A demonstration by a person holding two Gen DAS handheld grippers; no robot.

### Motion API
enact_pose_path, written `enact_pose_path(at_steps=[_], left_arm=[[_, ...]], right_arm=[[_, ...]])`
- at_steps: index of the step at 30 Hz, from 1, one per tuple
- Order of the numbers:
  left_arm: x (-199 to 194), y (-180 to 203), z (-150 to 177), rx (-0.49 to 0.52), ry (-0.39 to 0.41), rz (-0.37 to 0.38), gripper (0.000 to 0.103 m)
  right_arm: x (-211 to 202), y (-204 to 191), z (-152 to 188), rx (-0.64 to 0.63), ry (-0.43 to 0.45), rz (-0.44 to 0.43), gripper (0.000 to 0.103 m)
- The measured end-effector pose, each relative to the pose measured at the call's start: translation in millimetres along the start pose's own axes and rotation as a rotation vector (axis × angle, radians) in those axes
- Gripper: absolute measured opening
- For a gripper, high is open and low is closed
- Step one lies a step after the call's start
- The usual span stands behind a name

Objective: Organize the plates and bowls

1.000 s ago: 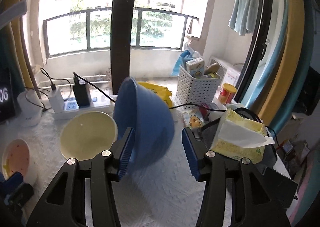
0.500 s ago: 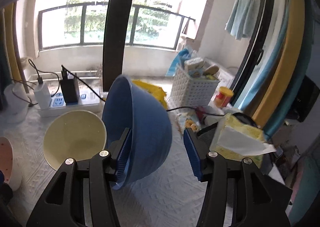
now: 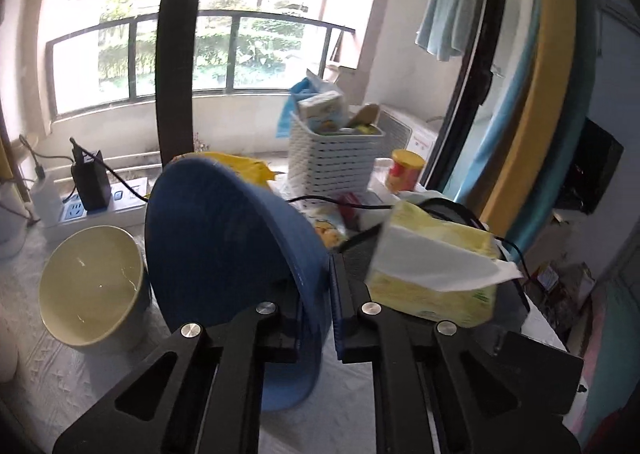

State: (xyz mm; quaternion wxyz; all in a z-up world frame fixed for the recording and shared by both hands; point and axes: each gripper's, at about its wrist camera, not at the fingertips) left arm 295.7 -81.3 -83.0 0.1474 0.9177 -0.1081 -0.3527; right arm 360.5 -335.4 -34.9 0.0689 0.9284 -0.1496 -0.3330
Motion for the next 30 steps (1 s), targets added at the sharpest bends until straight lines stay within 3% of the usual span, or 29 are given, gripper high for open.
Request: enact_pose_path(at_steps=[5,13,20,26,30], left_arm=[[5,14,6,0.023,-0.029,0.040,0.047],[15,40,20,0.088,-0.081,0.111,0.047],[8,43,33,0.142,-0.134,0.124,0.047],[-11,30,46,0.179,-0.109,0.095,0.045],[-25,23,48,0.191,-0.080,0.071,0.035]], right_arm=[[-19,24,11,0.038,-0.012,-0.049,0.012],[-48,40,39,0.098,-0.101,-0.274,0.009],[-55,31,51,0.150,-0.176,-0.450,0.009],[-66,20,64,0.163,-0.225,-0.532,0.009],[-75,12,71,0.168,-0.251,-0.565,0.009]])
Point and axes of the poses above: each gripper's, at about its wrist camera, not at the fingertips, and x roughly the way its jaws point, y to its right, z to its underside, and after that the axes turned 2 degrees about -y, right-handed
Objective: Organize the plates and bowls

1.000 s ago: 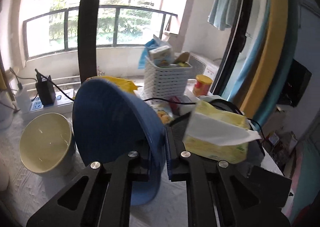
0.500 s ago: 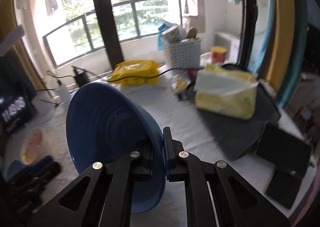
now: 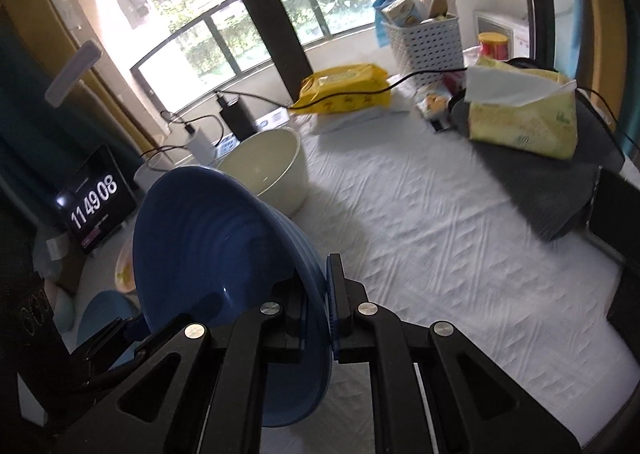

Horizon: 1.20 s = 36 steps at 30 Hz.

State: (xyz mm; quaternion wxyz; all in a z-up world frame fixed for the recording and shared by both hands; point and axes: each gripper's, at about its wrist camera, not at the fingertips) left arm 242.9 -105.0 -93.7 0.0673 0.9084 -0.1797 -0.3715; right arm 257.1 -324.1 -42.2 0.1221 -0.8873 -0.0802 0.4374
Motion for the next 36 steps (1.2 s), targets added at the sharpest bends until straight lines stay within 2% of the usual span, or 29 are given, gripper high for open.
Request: enact_pose_path(at_steps=[3,5,9,12,15,22,27,30,33,36], left_arm=[[-11,-5,1,0.007,0.009,-0.009,0.024],[-19,-7,3,0.012,0.012,-0.005,0.022],[-36,-6,9,0.038,0.009,-0.007,0.022],[-44,-8,18,0.029,-0.045,0.024,0.022],[-54,-12,30,0.011,-0.068,0.047,0.022],[-77,-19,39,-0.004,-0.036,0.008,0.022],[-72,-33,35,-0.039,-0.039,-0.011,0.022],[-68,-39,34,-0.055,-0.052,-0.008,0.022],[-62,-43,33,-0.074,-0.064,-0.002,0.022],[-53,-48,31,-0.089,-0.079,-0.006,0.022]], right_arm=[[-6,-5,6,0.001,-0.003,-0.002,0.009],[-9,-9,9,-0.006,-0.011,0.001,0.008],[-15,-19,17,-0.043,-0.032,0.013,0.008],[-20,-26,24,-0.070,-0.051,0.025,0.009],[-24,-33,33,-0.107,-0.077,0.034,0.012],[-14,-45,48,-0.144,-0.138,0.024,0.013],[-3,-56,47,-0.150,-0.146,0.011,0.014],[3,-61,45,-0.156,-0.156,0.002,0.021],[12,-66,43,-0.169,-0.167,0.016,0.027],[22,-67,42,-0.181,-0.173,0.048,0.028]])
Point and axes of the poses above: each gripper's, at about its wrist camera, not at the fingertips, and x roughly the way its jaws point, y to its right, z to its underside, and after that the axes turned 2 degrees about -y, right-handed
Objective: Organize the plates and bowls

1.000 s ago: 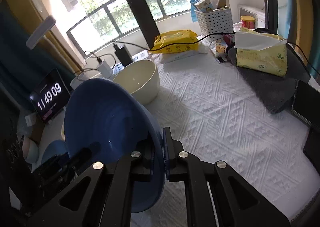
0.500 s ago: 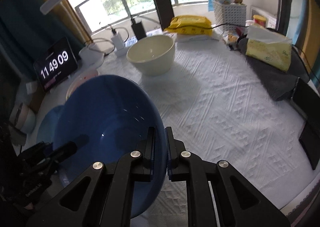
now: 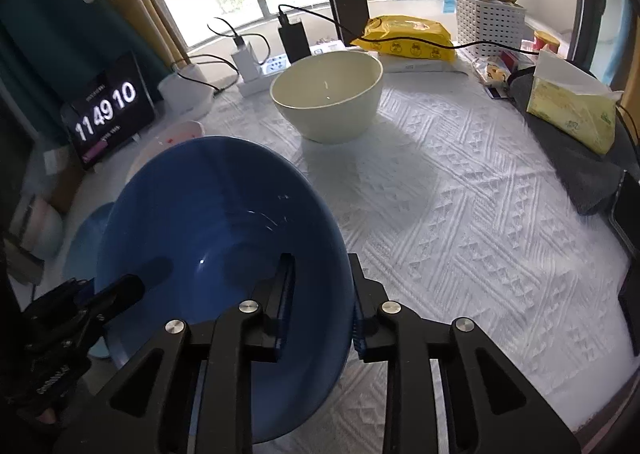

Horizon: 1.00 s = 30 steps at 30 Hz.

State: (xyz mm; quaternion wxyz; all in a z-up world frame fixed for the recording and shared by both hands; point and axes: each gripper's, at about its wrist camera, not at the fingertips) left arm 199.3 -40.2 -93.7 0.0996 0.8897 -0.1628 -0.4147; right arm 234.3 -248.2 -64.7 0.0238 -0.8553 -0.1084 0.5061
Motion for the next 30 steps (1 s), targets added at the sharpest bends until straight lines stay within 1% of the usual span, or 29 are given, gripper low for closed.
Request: enact_pose_path(at_steps=[3,11,15,20,23,30], left_arm=[[5,-2,-1,-0.008,-0.005,-0.004,0.022],[9,1,-4,-0.007,0.003,-0.021,0.023],[12,-2,-3,-0.018,-0.004,-0.036,0.024],[12,-2,-4,-0.020,-0.004,-0.035,0.024],[12,-2,-5,-0.020,-0.006,-0.045,0.024],[7,-2,-7,-0.021,0.012,-0.068,0.025]], right_arm=[[10,2,-1,0.006,-0.011,0.002,0.028],[17,6,-3,0.012,0.001,0.006,0.028],[19,10,-2,0.019,0.009,0.015,0.035],[17,14,-3,0.026,0.023,0.018,0.036],[13,18,-5,0.035,0.038,0.022,0.037],[11,20,-6,0.036,0.040,0.027,0.037]])
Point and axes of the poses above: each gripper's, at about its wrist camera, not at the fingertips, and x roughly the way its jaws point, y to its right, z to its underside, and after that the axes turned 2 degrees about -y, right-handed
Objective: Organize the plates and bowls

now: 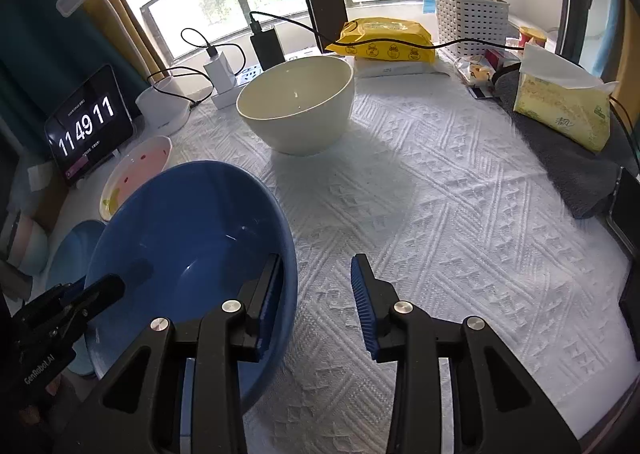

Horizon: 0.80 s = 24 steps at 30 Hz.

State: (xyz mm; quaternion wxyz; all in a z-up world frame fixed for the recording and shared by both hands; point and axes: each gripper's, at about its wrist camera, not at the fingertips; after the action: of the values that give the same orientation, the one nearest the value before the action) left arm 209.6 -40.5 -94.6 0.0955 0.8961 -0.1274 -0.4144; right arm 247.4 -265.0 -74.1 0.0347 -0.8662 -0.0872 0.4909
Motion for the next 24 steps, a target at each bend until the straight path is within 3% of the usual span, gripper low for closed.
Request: enact_pose_path(at_steps=[19,24], left_arm=[[-25,-9,-8,-0.009,0.075,-0.031,0.035],[-31,-14,-11,-0.013,0.093,-0.034,0.043]], right_arm=[[-21,-5,-13,-0.012,0.052,0.020,0.037],[-27,-11,-17,-0.027,0.069,0.020,0.037]])
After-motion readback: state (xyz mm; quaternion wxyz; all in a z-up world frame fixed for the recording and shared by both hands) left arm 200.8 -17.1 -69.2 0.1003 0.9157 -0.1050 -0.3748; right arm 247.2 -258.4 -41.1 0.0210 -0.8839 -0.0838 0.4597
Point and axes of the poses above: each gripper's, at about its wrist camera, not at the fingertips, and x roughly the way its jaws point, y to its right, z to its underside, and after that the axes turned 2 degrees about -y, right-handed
